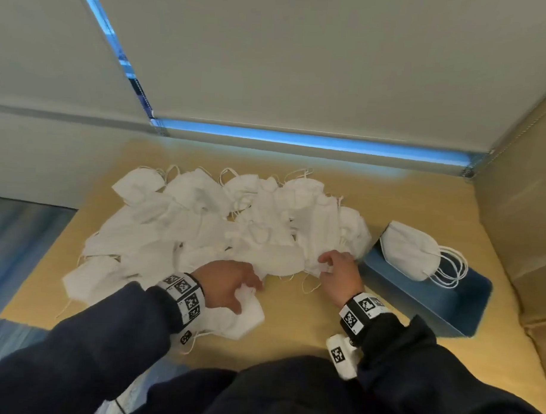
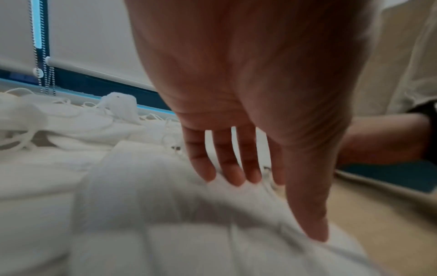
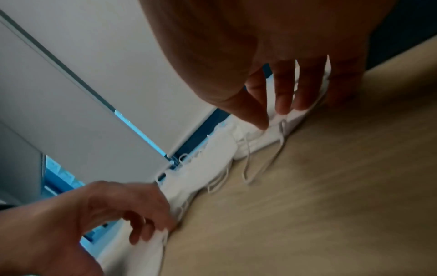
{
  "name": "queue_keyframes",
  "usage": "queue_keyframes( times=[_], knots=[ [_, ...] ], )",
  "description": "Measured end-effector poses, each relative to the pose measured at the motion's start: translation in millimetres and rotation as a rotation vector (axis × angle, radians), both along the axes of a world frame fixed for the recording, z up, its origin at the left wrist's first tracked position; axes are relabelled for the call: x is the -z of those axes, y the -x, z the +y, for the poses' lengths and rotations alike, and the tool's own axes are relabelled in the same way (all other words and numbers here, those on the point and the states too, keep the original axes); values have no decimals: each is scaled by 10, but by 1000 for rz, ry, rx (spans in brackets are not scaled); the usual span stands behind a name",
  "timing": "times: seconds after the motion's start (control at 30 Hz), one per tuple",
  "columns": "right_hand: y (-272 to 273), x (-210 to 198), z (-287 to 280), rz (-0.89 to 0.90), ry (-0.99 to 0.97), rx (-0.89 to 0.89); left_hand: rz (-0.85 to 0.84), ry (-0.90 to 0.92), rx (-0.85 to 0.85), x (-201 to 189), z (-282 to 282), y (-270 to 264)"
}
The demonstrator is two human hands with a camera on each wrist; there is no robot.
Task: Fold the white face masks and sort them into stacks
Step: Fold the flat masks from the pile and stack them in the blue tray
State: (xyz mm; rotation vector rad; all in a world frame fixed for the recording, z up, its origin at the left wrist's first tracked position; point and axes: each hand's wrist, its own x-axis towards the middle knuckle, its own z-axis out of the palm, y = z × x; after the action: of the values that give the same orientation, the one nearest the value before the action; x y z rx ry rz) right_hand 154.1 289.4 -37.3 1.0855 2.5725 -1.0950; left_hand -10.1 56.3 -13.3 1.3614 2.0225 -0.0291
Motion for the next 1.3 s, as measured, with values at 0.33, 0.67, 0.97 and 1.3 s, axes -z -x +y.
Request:
queue_keyframes(
  times=[0.33,0.67,0.97,1.3],
  knots=[
    [95,9,-367,-77,-173,-50,142,-114,176,114,-59,-26],
    [132,31,-615,-67,-200,120,-450,-703,-839,-458,-474,741],
    [318,-58,-776,-240,-195,170,-869,-645,-1346,-76,-1083,799],
    [608,-209,-969,-136,123,502,-888,-619,-1273,-82,-1518,928]
  ],
)
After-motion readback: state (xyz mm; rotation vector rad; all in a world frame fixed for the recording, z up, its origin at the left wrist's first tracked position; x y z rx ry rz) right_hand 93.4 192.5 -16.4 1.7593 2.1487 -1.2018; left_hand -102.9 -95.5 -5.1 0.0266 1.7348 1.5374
